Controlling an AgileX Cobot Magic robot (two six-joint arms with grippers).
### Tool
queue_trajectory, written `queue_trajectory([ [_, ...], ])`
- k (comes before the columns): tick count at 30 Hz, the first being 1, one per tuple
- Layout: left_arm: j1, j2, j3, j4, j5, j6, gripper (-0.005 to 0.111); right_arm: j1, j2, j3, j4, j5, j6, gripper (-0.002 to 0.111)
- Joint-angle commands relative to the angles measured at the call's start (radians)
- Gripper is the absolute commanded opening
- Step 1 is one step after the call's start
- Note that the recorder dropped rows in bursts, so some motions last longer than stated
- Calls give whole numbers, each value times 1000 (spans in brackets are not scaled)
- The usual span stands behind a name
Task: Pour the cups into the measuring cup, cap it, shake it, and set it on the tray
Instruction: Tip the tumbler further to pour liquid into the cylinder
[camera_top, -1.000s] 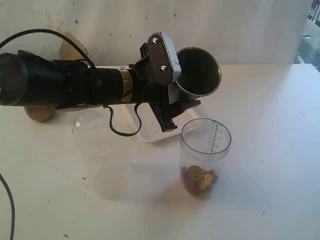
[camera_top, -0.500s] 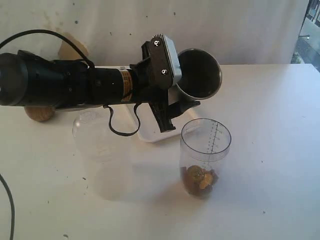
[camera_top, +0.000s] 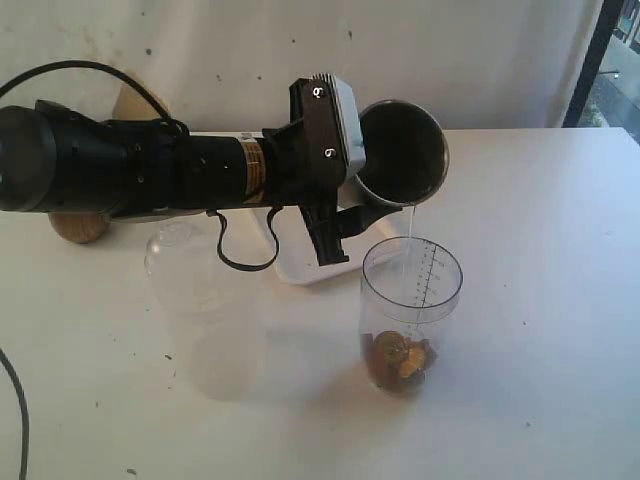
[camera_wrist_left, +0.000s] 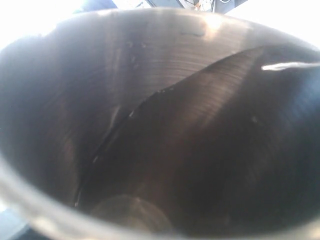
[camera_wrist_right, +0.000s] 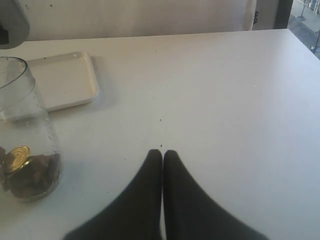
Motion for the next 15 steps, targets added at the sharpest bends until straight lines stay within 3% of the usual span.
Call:
queue_trajectory([
  [1, -2, -12, -18, -25, -50, 2, 0, -5, -4, 5, -3, -1, 4, 0],
  [15, -2, -12, -18, -25, -44, 143, 0, -5, -4, 5, -3, -1, 4, 0],
])
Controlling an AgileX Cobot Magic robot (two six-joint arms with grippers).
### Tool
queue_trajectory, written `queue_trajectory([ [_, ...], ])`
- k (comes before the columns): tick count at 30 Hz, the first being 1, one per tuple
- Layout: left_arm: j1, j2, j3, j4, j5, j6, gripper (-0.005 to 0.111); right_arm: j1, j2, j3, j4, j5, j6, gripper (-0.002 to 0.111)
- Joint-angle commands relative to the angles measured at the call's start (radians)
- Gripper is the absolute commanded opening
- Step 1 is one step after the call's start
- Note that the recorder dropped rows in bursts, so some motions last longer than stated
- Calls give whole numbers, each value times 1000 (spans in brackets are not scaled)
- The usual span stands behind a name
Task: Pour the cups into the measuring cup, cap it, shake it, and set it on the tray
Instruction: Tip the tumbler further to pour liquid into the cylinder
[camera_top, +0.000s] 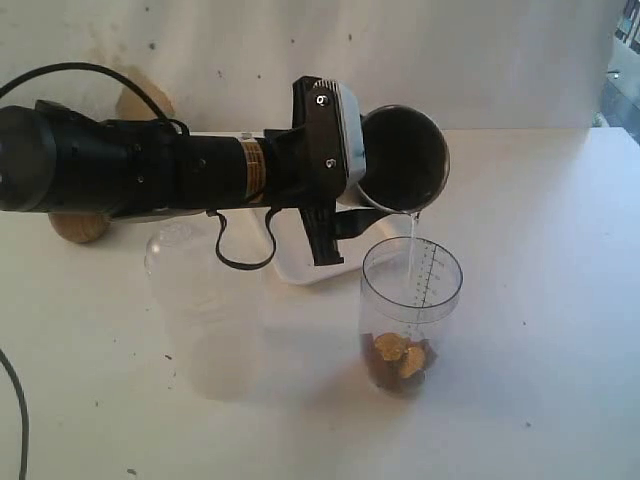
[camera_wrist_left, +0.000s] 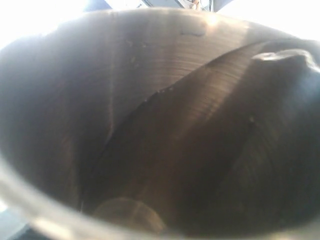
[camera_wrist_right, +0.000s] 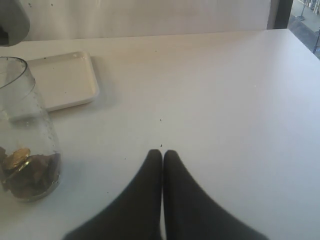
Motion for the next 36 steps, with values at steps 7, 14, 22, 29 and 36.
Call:
queue_trajectory([
  [7, -2, -12, -18, -25, -36, 101, 0, -5, -4, 5, -3, -1, 4, 0],
  [14, -2, -12, -18, -25, -36, 140, 0, -5, -4, 5, -3, -1, 4, 0],
  [22, -2, -12, -18, -42, -29, 245, 0, -5, -4, 5, -3, -1, 4, 0],
  [29, -2, -12, -18, -42, -21, 336, 0, -5, -4, 5, -3, -1, 4, 0],
  [36, -2, -12, -18, -42, -21, 444, 0, -5, -4, 5, -3, -1, 4, 0],
])
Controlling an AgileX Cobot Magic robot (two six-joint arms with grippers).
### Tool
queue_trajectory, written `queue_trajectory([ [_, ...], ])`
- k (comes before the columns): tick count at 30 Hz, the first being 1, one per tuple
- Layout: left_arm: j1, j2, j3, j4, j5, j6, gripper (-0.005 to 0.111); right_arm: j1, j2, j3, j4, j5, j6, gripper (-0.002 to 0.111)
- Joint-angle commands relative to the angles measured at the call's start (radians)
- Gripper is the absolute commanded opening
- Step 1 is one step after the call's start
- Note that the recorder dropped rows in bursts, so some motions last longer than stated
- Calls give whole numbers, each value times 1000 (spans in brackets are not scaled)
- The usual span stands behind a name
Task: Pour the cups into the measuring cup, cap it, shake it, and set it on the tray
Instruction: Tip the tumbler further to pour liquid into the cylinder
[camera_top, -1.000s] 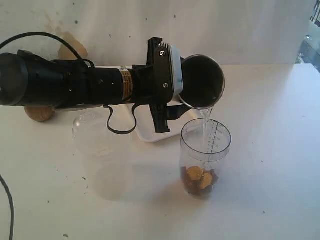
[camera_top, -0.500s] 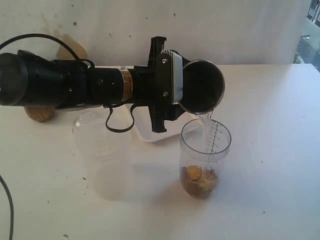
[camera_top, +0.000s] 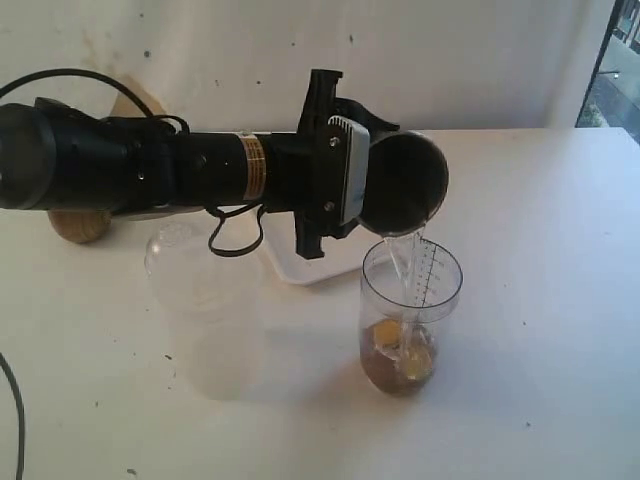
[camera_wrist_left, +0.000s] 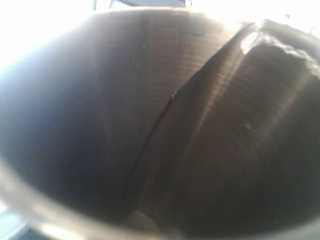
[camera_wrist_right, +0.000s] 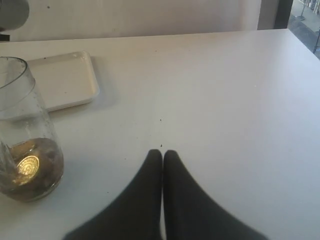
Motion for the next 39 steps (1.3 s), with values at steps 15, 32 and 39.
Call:
queue_trajectory([
  [15, -2, -17, -10, -34, -29, 130, 0, -5, -4, 5, -3, -1, 4, 0],
  [32, -2, -17, -10, -34, -31, 189, 0, -5, -4, 5, -3, -1, 20, 0],
  [39, -2, -17, -10, -34, -31, 187, 0, -5, -4, 5, -3, -1, 20, 0],
])
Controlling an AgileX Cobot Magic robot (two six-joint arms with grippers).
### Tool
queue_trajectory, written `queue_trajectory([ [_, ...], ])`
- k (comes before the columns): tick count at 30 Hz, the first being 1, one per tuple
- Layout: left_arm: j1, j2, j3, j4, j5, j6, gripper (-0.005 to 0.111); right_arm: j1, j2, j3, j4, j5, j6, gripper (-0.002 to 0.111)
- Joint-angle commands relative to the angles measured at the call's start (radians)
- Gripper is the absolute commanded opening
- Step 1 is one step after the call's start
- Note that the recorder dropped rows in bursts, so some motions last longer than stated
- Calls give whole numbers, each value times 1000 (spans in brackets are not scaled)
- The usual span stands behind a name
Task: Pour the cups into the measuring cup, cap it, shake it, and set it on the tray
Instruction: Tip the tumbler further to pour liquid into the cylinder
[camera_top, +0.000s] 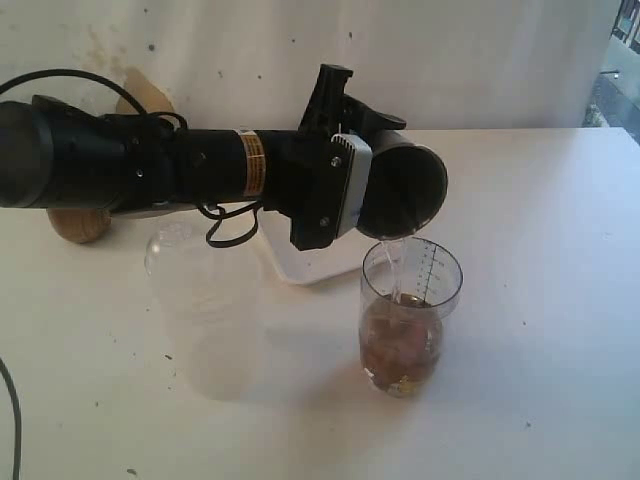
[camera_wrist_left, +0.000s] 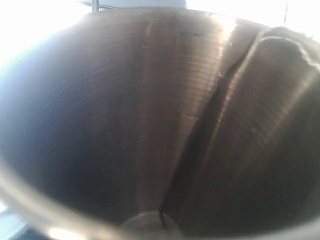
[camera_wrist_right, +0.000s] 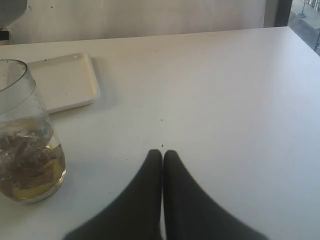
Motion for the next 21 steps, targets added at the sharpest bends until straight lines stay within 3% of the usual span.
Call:
queue_trajectory([
  [1, -2, -15, -10, -23, -25, -6, 0, -5, -4, 5, -3, -1, 3, 0],
  [16, -2, -15, -10, -23, -27, -133, 0, -5, -4, 5, -3, -1, 3, 0],
  [21, -2, -15, -10, -112, -28, -359, 0, -5, -4, 5, -3, -1, 3, 0],
])
